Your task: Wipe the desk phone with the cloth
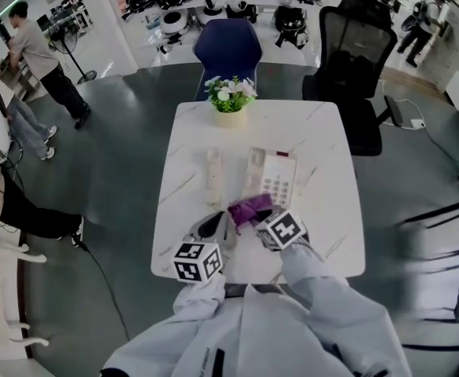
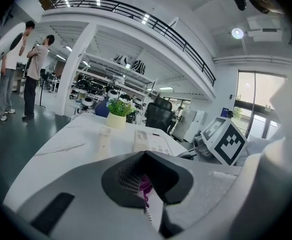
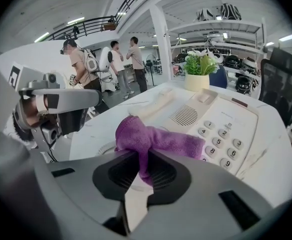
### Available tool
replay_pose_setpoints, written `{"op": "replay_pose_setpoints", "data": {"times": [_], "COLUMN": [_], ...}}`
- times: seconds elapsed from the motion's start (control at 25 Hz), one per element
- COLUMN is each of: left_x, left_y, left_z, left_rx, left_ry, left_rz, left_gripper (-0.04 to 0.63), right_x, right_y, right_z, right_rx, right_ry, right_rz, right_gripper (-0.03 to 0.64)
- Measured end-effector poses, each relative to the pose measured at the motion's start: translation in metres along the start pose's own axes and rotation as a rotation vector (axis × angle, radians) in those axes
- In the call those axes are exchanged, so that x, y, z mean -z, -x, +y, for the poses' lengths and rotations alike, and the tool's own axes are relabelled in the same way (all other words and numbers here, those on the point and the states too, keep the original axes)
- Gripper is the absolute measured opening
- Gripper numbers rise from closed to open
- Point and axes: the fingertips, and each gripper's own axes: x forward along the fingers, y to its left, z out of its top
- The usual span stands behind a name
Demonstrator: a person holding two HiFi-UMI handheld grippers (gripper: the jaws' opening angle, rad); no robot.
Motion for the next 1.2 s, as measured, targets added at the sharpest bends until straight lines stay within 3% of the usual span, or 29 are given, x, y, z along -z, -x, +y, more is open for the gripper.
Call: {"op": "replay_pose_setpoints", "data": {"times": [0.28, 0.56, 1.2], "left_x": [-0.013, -0.019, -0.076], "left_y": [0.005, 0.009, 0.021], "left_z": [0.001, 0.003, -0.015], "left_rx": [-0.013, -0.018, 0.022], "left_ry": [-0.027, -0.032, -0.122], "left_rz": [-0.044, -0.062, -0.188], "left_gripper": [-0.002, -0.002, -0.002], "right_x": [0.010, -0.007, -0.067], "right_y": [0.006, 0.039, 0.130], "right_z": [0.010, 0.009, -0.029], "right_rx": [-0.058, -0.181, -0.059], "right_ry": [-0.028, -0.144, -0.127], "right_rz": [-0.010, -0.246, -0.676], "right_gripper": [0.035, 0.035, 0.035]}}
